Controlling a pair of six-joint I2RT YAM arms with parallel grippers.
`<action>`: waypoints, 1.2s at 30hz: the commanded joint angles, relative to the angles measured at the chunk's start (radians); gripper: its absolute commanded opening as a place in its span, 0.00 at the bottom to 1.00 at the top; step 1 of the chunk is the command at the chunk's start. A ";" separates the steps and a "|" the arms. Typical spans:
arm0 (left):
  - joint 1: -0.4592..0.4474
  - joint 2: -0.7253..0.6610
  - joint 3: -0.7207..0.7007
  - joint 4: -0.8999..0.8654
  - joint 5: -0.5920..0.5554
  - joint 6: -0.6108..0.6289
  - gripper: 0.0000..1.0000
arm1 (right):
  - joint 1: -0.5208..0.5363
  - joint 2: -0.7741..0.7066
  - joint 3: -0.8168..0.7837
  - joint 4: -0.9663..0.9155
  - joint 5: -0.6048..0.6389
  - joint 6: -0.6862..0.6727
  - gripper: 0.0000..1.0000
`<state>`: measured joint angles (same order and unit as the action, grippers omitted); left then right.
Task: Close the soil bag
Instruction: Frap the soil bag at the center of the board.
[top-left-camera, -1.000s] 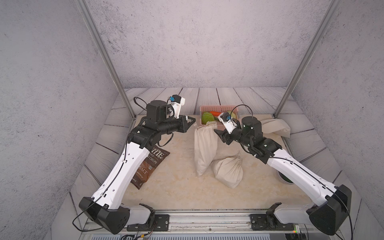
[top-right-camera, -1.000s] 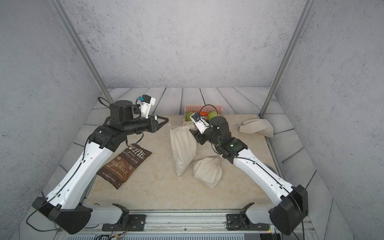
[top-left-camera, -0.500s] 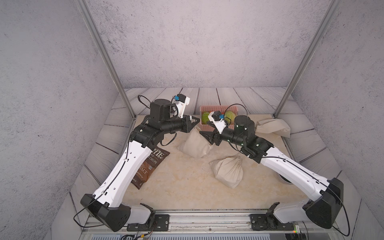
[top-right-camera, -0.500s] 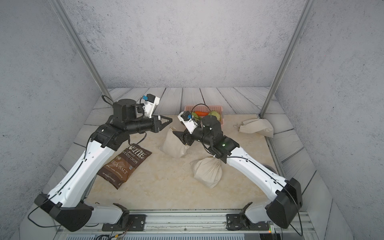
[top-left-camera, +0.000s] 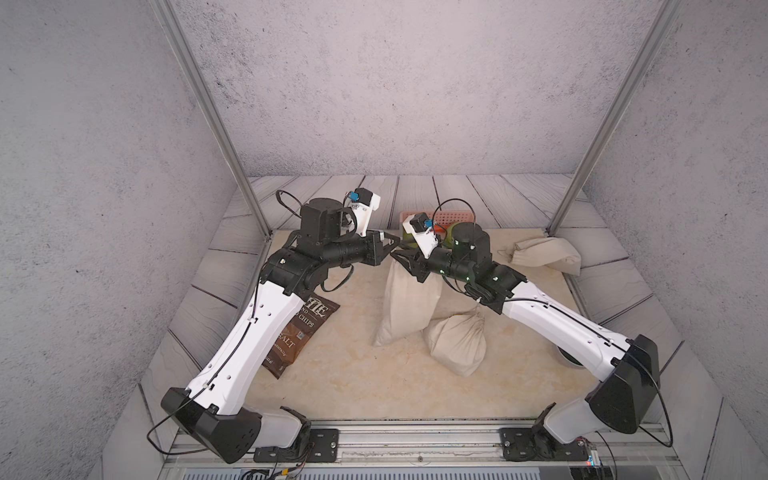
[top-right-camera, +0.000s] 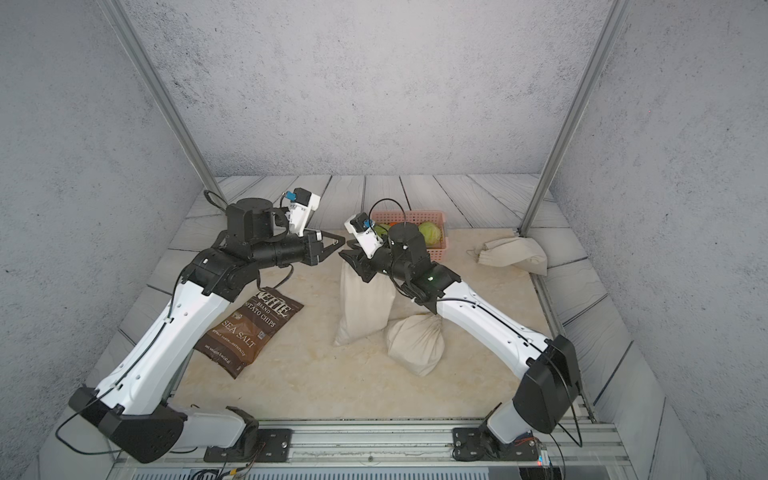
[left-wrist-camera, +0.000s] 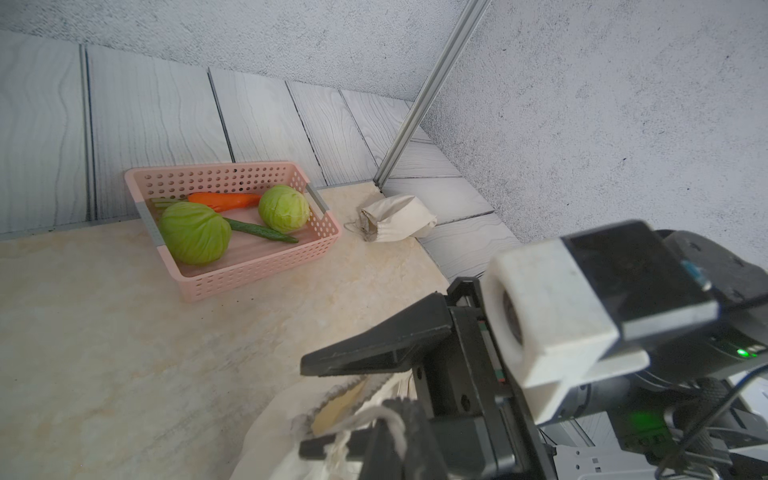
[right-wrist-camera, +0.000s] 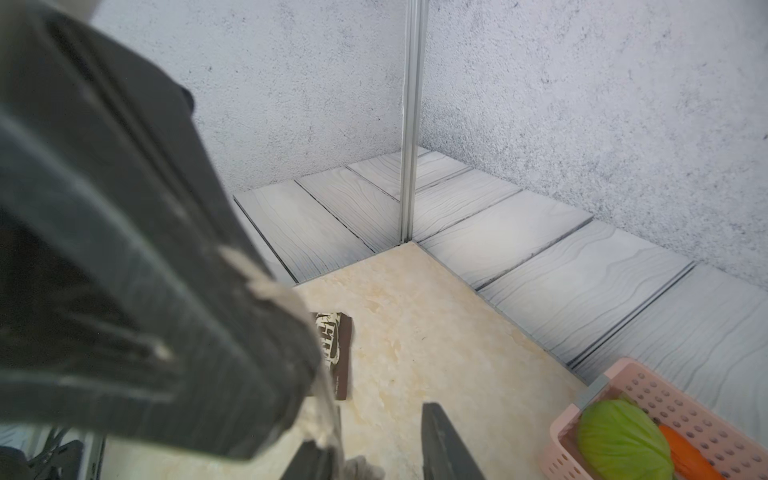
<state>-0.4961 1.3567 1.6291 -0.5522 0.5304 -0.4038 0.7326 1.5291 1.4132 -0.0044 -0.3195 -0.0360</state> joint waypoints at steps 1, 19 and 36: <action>-0.006 -0.044 0.043 0.041 -0.014 0.022 0.00 | 0.004 0.017 0.021 -0.065 0.048 -0.022 0.23; 0.278 -0.175 0.221 -0.080 0.035 0.023 0.00 | -0.269 -0.030 -0.068 -0.329 0.555 -0.192 0.14; 0.259 -0.279 -0.297 0.082 -0.009 0.006 0.00 | -0.297 -0.051 -0.243 -0.303 0.452 -0.101 0.00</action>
<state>-0.2726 1.1831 1.4231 -0.6331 0.6083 -0.3775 0.5739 1.4609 1.2407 -0.0883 -0.0891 -0.2020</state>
